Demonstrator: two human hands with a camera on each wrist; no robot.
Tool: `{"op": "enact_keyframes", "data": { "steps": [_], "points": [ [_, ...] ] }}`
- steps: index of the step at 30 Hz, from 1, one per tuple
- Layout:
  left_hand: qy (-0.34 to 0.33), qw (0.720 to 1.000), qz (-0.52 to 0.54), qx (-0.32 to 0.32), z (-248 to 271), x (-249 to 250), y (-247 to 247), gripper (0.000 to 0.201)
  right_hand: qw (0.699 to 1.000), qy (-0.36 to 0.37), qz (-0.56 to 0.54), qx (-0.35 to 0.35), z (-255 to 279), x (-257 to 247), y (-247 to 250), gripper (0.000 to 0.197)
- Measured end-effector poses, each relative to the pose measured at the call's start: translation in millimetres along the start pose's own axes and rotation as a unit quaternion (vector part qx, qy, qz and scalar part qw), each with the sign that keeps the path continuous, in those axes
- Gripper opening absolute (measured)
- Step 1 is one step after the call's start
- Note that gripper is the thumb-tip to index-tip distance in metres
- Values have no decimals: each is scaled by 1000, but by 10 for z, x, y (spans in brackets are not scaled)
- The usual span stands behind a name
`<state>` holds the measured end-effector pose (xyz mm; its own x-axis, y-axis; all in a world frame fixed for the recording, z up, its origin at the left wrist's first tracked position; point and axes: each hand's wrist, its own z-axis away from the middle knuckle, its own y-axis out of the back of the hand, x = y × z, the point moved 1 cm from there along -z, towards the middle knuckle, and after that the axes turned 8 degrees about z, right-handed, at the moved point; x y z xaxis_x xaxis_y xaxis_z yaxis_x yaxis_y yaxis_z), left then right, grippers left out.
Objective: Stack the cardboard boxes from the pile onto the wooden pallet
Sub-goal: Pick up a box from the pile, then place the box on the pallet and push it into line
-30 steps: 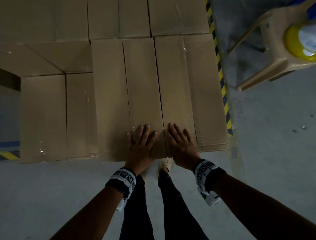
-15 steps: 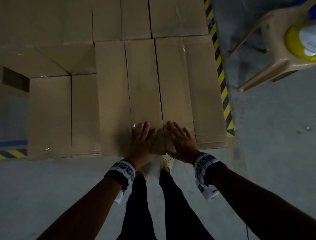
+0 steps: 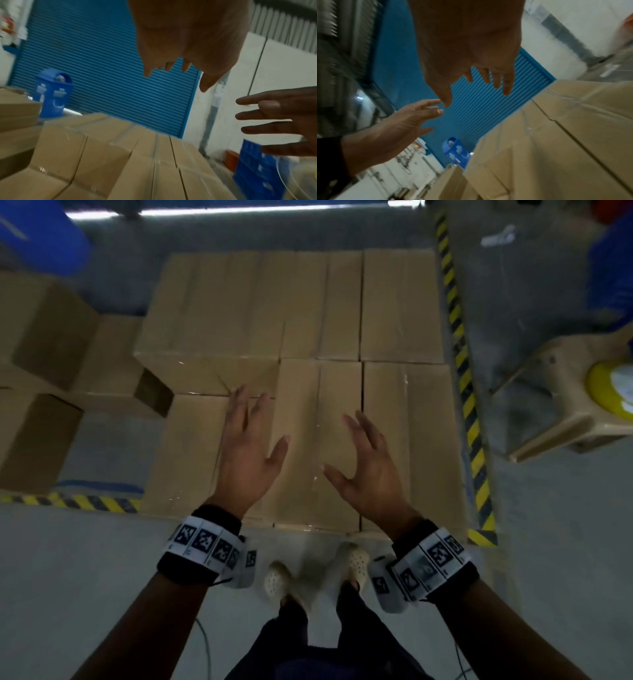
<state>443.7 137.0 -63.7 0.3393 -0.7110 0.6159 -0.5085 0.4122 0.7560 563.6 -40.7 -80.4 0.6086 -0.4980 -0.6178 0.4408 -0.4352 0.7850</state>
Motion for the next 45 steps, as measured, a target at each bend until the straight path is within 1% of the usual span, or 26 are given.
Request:
{"op": "enact_keyframes", "data": {
  "steps": [2,5,8,10,13,16,18,21,24,26,28,30,32,35,37,39,41,45],
  "points": [
    [-4,999,15,51,89,47,454,71,999,33,-28,29,-50,-430,80,86],
    [-9,991,25,134,351,9,1141,67,990,104,-67,65,-86,-1113,100,85],
    [-6,979,16,203,752,-136,1816,66,976,175,-100,84,-34,-1827,17,84],
    [-17,970,0,241,1070,-284,2272,65,964,220,-120,88,61,-2354,-93,82],
    [-21,957,-11,290,1594,-566,2942,63,944,286,-138,94,286,-3131,-368,80],
    [-14,943,-30,330,2137,-873,3556,61,929,326,-155,85,515,-3821,-750,79],
    [-3,935,-43,352,2500,-1082,3887,59,922,346,-161,68,658,-4231,-1031,80],
    [20,924,-59,378,2977,-1412,4250,59,910,375,-175,30,844,-4761,-1451,81],
    [59,913,-92,393,3358,-1806,4498,57,898,412,-156,10,958,-5200,-1871,80],
    [85,904,-114,403,3556,-2107,4611,55,892,437,-116,-7,981,-5445,-2160,80],
    [111,898,-115,409,3695,-2438,4690,53,887,457,-62,-26,940,-5656,-2467,85],
    [142,897,-111,404,3774,-2813,4750,53,888,458,-22,-44,843,-5824,-2797,91],
    [174,899,-106,387,3806,-3224,4823,57,890,452,-12,-62,698,-5976,-3133,93],
    [212,901,-104,364,3760,-3881,5030,64,895,439,-19,-83,403,-6266,-3651,93],
    [226,902,-105,353,3657,-4289,5213,68,899,426,-28,-102,156,-6487,-3967,93],
    [240,898,-109,352,3522,-4680,5384,70,902,417,-34,-106,-118,-6708,-4262,91],
    [260,899,-92,341,3372,-5068,5531,71,908,400,-40,-119,-399,-6919,-4507,89],
    [284,908,-74,300,3050,-5789,5795,72,919,365,-34,-147,-956,-7297,-4920,83]
  ]
}}
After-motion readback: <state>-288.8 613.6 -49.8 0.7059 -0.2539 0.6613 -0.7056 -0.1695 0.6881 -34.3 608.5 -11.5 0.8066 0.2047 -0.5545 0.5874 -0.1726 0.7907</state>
